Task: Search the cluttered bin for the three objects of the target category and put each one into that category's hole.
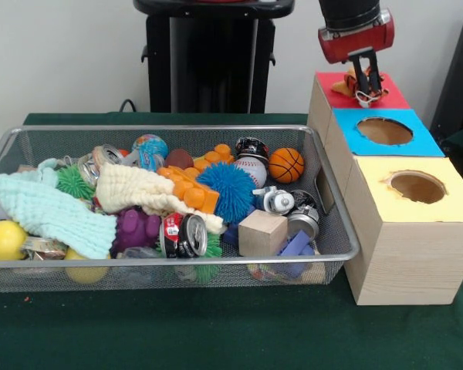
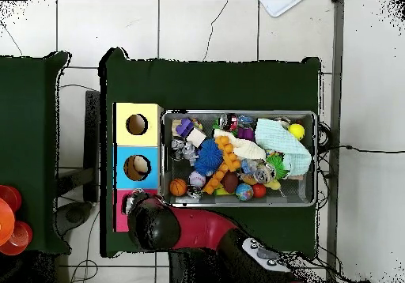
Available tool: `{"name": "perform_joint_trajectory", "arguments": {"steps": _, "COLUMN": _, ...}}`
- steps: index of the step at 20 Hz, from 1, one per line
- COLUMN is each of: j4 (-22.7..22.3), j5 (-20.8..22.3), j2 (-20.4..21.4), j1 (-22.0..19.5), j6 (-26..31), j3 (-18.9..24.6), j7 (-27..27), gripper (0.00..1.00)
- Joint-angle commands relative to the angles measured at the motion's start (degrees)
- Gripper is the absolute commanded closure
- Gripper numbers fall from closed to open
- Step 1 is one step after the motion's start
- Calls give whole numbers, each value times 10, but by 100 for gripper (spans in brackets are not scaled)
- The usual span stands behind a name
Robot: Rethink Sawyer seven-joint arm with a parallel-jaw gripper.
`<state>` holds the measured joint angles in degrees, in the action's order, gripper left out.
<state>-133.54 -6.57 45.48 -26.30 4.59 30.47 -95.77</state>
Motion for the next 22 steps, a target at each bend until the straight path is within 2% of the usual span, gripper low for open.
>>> {"name": "perform_joint_trajectory", "arguments": {"steps": 1, "j4": 21, "j5": 22, "j2": -96, "j1": -6, "j6": -31, "j3": -32, "j7": -84, "gripper": 100}}
{"name": "perform_joint_trajectory", "arguments": {"steps": 9, "j4": 18, "j5": 20, "j2": -90, "j1": -4, "j6": -28, "j3": -36, "j7": -78, "gripper": 100}}
{"name": "perform_joint_trajectory", "arguments": {"steps": 14, "j4": 7, "j5": 14, "j2": -67, "j1": -4, "j6": -15, "j3": -29, "j7": -84, "gripper": 100}}
{"name": "perform_joint_trajectory", "arguments": {"steps": 18, "j4": -16, "j5": -2, "j2": -15, "j1": -11, "j6": 16, "j3": -7, "j7": -97, "gripper": 100}}
{"name": "perform_joint_trajectory", "arguments": {"steps": 22, "j4": -49, "j5": -36, "j2": 82, "j1": -28, "j6": 74, "j3": 43, "j7": -119, "gripper": 100}}
